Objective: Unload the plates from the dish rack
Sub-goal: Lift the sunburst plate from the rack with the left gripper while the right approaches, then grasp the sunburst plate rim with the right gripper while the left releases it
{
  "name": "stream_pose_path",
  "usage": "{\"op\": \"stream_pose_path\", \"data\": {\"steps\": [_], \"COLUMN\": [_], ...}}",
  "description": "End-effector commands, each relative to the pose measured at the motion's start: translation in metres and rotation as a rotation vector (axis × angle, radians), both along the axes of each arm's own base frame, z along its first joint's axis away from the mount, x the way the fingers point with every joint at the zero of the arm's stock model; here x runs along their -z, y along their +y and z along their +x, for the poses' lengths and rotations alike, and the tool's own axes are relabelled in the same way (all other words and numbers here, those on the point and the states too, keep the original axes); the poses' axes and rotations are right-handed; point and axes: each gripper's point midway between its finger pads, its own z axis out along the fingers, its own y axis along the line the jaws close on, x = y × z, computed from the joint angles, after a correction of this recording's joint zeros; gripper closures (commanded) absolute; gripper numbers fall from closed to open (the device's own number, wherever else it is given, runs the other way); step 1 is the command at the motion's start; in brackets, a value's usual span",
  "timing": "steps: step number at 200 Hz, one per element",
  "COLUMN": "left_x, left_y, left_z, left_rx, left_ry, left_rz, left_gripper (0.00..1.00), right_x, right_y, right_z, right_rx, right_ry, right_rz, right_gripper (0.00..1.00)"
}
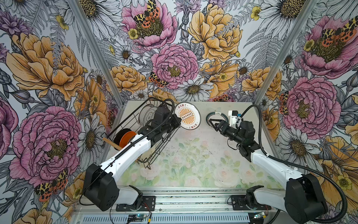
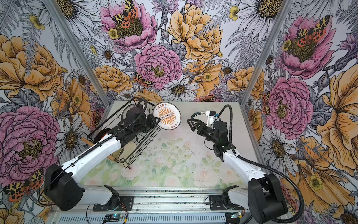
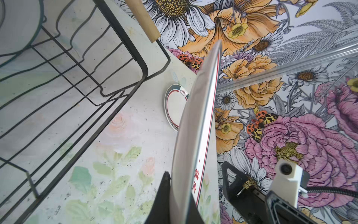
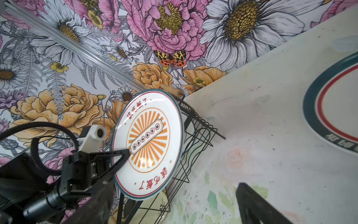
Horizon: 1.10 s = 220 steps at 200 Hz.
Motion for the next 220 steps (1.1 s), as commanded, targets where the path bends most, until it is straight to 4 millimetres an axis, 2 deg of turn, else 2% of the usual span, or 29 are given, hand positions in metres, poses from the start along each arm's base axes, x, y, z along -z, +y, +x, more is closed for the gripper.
{"op": "stream_pose_path", "data": {"steps": [1, 29, 59, 84, 147, 190, 220], "left_x": [-0.045, -0.043, -0.043, -0.040, -0.026, -0.016, -0.012], "left_y": [-0.014, -0.020, -0.019, -0.020, -0.029, -0.035, -0.039], "left_z": [0.013, 0.012, 0.010, 0.009, 0.010, 0.010, 0.009], "left_rx": [0.029, 0.054, 0.067, 0.075, 0.110, 0.133, 0.152], "left_ry": [-0.109, -0.099, -0.096, -0.092, -0.058, -0.033, -0.025], "left_rz": [-0.194, -0.245, -0.252, -0.262, -0.296, -0.292, -0.286], "left_gripper": [0.98, 0.98, 0.98, 0.97, 0.97, 0.96, 0.90], "right_x": [-0.022, -0.019, -0.019, -0.022, -0.024, -0.024, -0.024], "right_y": [0.013, 0.032, 0.042, 0.049, 0.064, 0.071, 0.070], "right_z": [0.004, 0.008, 0.012, 0.018, 0.034, 0.033, 0.034], "right_rx": [0.003, -0.029, -0.044, -0.054, -0.077, -0.101, -0.096], "right_ry": [-0.082, -0.068, -0.067, -0.077, -0.081, -0.087, -0.092], "right_rz": [0.066, 0.077, 0.082, 0.100, 0.200, 0.228, 0.231], "right_gripper": [0.01, 0.00, 0.01, 0.06, 0.33, 0.47, 0.58]}}
